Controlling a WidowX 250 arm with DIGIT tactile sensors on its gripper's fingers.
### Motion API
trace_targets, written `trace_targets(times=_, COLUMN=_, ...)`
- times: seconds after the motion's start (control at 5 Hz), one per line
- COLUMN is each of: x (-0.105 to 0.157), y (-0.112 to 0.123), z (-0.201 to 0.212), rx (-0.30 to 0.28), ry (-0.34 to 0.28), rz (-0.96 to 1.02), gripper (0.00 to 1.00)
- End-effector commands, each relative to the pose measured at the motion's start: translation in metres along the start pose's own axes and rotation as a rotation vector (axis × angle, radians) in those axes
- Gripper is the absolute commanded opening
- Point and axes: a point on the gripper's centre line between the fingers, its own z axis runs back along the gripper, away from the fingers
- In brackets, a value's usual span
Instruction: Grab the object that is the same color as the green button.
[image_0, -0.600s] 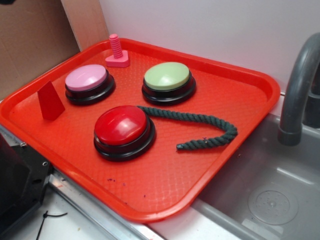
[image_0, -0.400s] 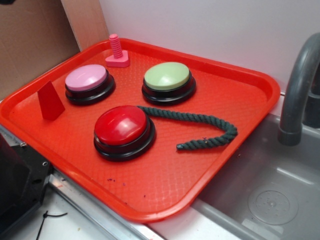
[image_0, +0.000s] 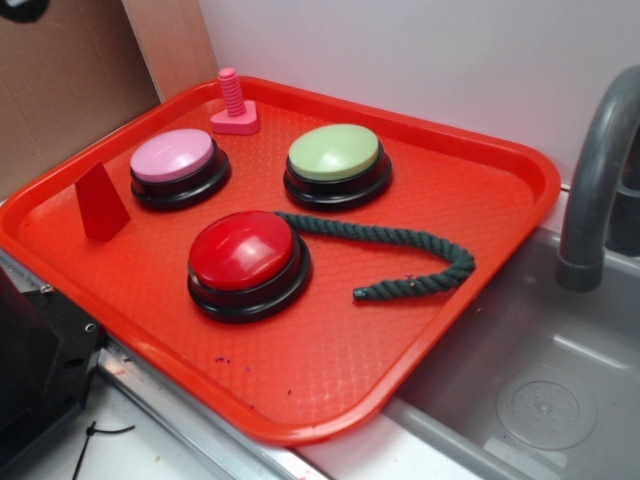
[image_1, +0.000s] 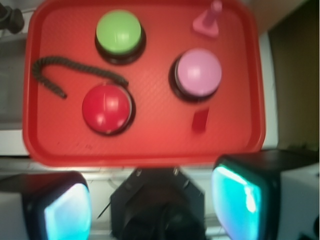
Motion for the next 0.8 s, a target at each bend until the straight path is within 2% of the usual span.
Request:
trace_targets(times=0.0, x=0.037, y=-0.017, z=-0.025, rx=0.018, ry=-0.077, rz=-0.363, gripper=1.00)
trace_targets(times=0.2, x=0.073, y=-0.030, z=-0.055, rx=0.023, ry=-0.090, rz=-0.569, gripper=1.00)
trace_targets(times=0.4, x=0.100, y=-0.048, z=-0.082, rx=-0.053, ry=-0.146, rz=-0.763, gripper=1.00)
trace_targets(times=0.6, x=0.119, y=-0.068, z=-0.106, rx=-0.077, ry=-0.180, rz=-0.959, gripper=1.00)
